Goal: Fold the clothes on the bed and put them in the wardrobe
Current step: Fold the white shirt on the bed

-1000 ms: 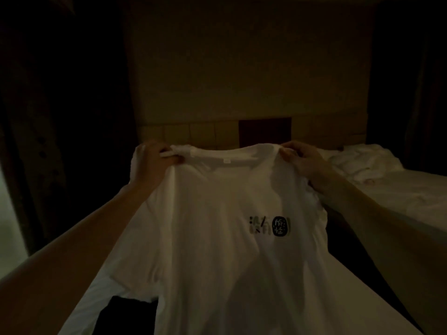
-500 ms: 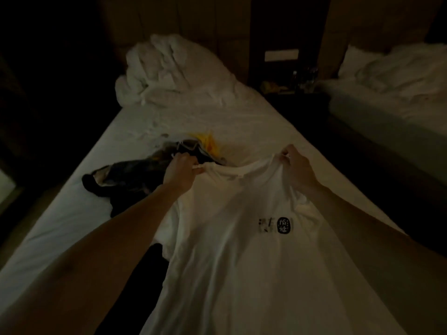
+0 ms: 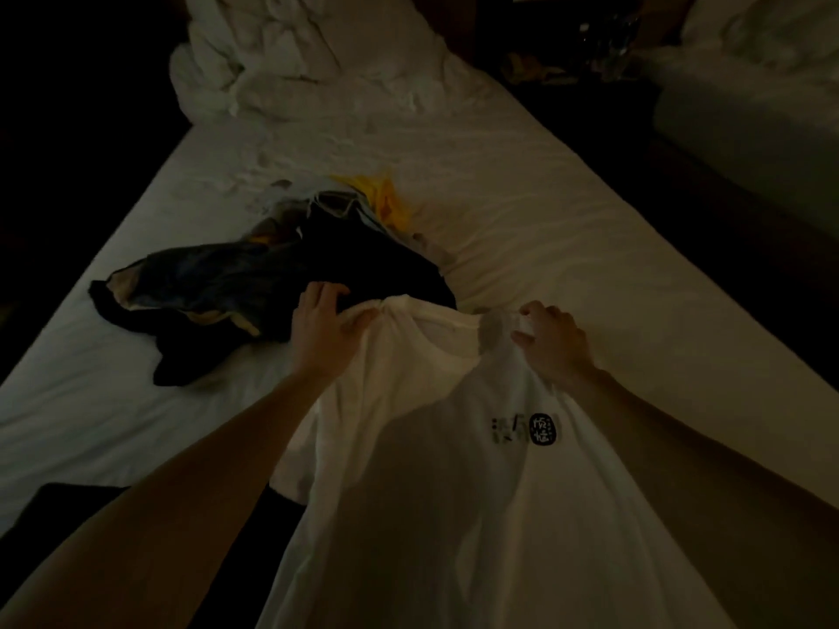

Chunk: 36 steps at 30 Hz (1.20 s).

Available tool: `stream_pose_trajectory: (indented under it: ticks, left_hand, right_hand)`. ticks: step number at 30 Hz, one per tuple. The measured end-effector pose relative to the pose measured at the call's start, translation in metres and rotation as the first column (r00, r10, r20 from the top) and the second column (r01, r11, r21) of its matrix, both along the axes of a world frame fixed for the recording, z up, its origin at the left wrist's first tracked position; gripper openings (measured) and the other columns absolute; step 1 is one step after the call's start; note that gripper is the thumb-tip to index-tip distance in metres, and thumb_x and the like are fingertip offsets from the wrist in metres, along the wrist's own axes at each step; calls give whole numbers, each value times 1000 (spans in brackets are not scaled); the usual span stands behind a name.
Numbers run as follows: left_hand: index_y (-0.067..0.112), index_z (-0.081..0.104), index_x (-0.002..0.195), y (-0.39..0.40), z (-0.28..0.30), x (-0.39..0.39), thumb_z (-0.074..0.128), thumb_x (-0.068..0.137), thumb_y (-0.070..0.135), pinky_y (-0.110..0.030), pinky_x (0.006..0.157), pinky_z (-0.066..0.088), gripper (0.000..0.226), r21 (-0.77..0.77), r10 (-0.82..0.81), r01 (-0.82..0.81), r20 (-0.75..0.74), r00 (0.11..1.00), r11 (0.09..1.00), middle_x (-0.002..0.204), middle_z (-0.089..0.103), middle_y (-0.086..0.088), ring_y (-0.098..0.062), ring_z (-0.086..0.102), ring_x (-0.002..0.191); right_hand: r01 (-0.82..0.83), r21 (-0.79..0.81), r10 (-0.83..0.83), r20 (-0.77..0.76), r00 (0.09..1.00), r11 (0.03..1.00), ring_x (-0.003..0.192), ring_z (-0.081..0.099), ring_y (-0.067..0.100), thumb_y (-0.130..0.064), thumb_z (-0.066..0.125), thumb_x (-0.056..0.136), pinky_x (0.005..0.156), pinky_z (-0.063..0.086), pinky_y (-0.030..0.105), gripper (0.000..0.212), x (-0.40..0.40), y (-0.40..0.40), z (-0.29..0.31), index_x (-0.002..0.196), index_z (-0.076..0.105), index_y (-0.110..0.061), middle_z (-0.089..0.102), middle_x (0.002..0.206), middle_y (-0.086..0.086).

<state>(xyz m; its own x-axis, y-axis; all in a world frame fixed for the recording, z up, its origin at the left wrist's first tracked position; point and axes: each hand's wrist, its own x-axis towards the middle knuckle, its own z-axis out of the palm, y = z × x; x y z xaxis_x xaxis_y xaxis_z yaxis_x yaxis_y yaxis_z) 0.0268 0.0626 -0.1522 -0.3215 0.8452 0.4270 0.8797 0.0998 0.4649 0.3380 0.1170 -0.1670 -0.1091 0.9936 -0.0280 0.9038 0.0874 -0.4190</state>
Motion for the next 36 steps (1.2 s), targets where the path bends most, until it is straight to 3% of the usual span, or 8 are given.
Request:
stream_pose_trajectory:
  ticks: [3, 6, 10, 15, 22, 26, 30, 36]
  left_hand:
    - [8, 55, 116, -35, 1, -20, 57, 92, 42, -46, 92, 45, 41, -5, 88, -88, 110, 990, 996, 121, 52, -12, -32, 52, 110]
    - [8, 51, 128, -62, -3, -40, 48, 91, 46, -48, 97, 42, 53, -458, 168, -133, 35, 985, 879, 132, 50, -18, -37, 48, 118]
    - [14, 60, 117, -95, -4, -35, 39, 93, 51, -44, 103, 35, 49, -758, 44, -95, -88, 995, 645, 131, 51, -16, -36, 38, 126]
    - [4, 56, 95, -102, 15, -32, 50, 95, 26, -34, 78, 46, 22, -464, 210, -42, 317, 925, 885, 91, 60, -16, -33, 60, 89]
    - [8, 54, 71, -95, 77, -20, 55, 95, 21, -34, 59, 38, 28, -17, 181, -197, 473, 862, 980, 69, 52, -14, -26, 49, 60]
    - [14, 62, 87, -90, 118, 43, 63, 92, 25, -27, 40, 47, 11, -34, -41, 69, 519, 854, 997, 75, 61, -3, -19, 58, 56]
    - [15, 67, 103, -84, 113, 100, 61, 94, 27, -36, 55, 59, 16, -110, -181, 364, 715, 676, 925, 100, 65, -2, -20, 67, 74]
    - [14, 65, 101, -78, 76, 113, 53, 99, 18, -40, 64, 58, 13, -115, -90, 343, 844, 529, 932, 109, 66, -9, -21, 65, 82]
  right_hand:
    - [35, -100, -26, 88, 996, 994, 129, 39, 32, -44, 61, 89, 99, 37, 46, 67, 8, -18, 10, 143, 29, -19, 42, 140, 11]
    - [130, -250, -100, 129, 987, 960, 135, 30, 36, -52, 70, 79, 103, 34, 51, 87, 22, -47, 32, 144, 25, -17, 33, 145, 13]
    - [105, -342, -31, 214, 976, 934, 126, 42, 37, -33, 67, 87, 102, 42, 42, 63, 45, -75, 49, 138, 37, -11, 43, 138, 16]
    - [252, -252, -281, -85, 956, 934, 83, 58, 29, -18, 50, 94, 64, 43, 28, 17, 69, -89, 64, 90, 59, -4, 63, 103, 17]
    - [354, -249, -433, -536, 725, 901, 130, 44, 39, -36, 55, 97, 105, 41, 49, 61, 86, -90, 84, 143, 40, -1, 43, 146, 20]
    - [396, -154, -402, -612, 681, 905, 108, 54, 32, -30, 61, 93, 84, 45, 37, 48, 90, -96, 80, 132, 46, -7, 53, 131, 18]
    - [476, 10, -387, -566, 728, 880, 94, 60, 33, -21, 64, 91, 76, 45, 35, 32, 88, -103, 79, 117, 57, -5, 64, 112, 21]
    - [473, 76, -354, -563, 747, 878, 102, 61, 36, -19, 67, 86, 83, 49, 38, 26, 78, -102, 83, 108, 63, -6, 68, 104, 16]
